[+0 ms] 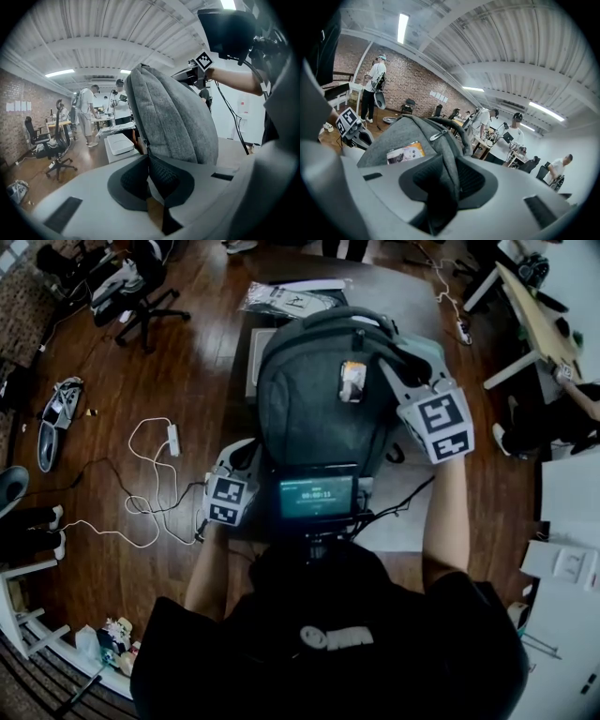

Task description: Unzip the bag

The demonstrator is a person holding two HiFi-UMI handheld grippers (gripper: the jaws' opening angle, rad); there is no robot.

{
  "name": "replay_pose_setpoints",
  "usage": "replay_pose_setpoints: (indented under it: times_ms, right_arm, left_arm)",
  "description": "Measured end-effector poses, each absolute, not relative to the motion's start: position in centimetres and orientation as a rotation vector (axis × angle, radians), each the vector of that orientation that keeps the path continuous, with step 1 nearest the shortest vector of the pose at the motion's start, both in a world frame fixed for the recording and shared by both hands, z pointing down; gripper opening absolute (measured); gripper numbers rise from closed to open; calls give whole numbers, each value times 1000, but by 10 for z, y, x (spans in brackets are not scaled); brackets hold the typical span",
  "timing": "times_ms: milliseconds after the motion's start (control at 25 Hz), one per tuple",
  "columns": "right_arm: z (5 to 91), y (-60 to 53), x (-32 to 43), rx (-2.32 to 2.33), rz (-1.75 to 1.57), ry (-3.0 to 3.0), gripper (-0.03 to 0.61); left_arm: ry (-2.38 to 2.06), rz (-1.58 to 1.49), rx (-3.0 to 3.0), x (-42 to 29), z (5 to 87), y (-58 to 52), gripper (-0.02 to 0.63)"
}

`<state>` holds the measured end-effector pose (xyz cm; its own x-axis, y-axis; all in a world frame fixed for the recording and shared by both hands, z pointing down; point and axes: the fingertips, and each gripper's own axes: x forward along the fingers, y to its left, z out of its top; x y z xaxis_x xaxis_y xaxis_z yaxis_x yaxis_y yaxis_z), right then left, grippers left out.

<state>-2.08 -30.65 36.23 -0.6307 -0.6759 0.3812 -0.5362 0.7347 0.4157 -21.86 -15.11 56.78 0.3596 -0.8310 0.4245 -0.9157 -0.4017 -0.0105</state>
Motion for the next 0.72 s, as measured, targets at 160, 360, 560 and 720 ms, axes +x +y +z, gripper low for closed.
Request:
replay_pose_setpoints:
  times_ms: [160,360,560,720]
  right_arm:
    - [362,-307,-22,920,-367,-2412,107]
    - [363,-305,-22,926,-371,-2405,109]
    - [362,-305,-23,936,-395,-2403,112]
    - [361,-303,-25,936,-403,-2403,114]
  left_arm:
    - [-1577,515,2375,-218,571,-151,6]
    - [-1627,468,2369,-234,554,-156,34]
    - [-1713,145,2447,-251,470,-189,75]
    - [-1705,1,2627,-237,378,-219,78]
